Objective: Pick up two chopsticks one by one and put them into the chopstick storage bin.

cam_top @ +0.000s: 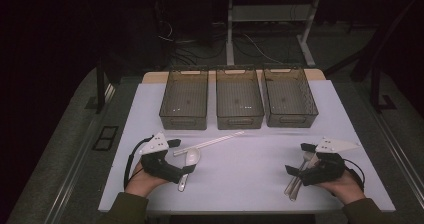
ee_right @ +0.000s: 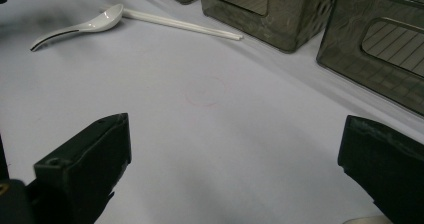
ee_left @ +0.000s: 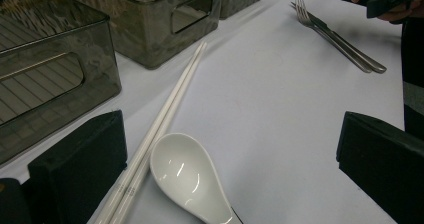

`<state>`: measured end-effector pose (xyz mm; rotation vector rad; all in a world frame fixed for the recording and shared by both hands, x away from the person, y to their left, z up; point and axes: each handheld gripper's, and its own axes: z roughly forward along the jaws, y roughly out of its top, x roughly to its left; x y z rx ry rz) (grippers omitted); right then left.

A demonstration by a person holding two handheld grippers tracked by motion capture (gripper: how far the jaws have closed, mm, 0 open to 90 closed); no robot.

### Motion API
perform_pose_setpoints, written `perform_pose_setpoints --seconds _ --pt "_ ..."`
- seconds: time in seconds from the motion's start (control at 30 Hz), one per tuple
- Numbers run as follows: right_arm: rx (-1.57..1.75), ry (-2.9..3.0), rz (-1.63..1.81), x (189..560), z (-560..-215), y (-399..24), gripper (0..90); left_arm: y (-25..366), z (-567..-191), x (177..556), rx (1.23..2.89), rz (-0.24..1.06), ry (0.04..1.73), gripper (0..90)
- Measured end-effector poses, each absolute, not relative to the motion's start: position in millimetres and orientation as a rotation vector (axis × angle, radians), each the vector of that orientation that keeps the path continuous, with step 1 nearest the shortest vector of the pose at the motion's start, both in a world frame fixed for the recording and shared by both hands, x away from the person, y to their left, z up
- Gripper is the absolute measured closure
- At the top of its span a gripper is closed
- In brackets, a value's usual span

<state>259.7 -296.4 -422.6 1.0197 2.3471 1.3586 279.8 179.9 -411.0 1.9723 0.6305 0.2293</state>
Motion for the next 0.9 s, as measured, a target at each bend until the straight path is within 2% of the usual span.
perform_pose_setpoints --seconds 0.9 --pt "1.023 2.317 1.388 260 -421 -298 0.6 177 -402 296 1.996 0.237 0.609 0.0"
